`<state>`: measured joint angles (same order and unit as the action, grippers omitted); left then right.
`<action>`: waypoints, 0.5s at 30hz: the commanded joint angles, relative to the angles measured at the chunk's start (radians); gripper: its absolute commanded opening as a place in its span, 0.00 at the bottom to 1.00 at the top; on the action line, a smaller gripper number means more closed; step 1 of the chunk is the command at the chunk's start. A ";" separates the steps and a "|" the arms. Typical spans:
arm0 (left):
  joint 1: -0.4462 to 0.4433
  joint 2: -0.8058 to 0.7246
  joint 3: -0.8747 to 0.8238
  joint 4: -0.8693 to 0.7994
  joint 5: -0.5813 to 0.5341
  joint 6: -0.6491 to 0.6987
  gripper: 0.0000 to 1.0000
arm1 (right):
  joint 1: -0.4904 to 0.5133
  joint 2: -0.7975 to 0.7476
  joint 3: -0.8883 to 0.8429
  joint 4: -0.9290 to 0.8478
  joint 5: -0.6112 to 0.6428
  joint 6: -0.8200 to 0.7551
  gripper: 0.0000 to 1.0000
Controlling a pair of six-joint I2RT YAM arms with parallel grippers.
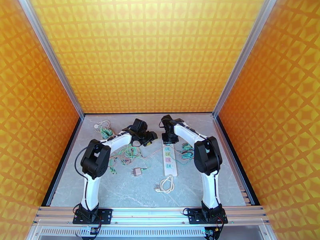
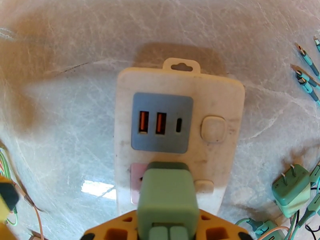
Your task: Pull the plug off the socket
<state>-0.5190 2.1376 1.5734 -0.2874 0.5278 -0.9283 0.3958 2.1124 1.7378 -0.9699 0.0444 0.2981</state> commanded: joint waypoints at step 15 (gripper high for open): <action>-0.072 0.153 0.076 0.129 0.121 -0.073 0.53 | 0.023 -0.074 -0.049 0.033 -0.054 0.015 0.21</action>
<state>-0.5594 2.2700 1.6161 -0.1886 0.6052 -0.9951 0.4072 2.0823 1.6943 -0.9573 0.0231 0.3019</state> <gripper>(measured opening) 0.533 0.276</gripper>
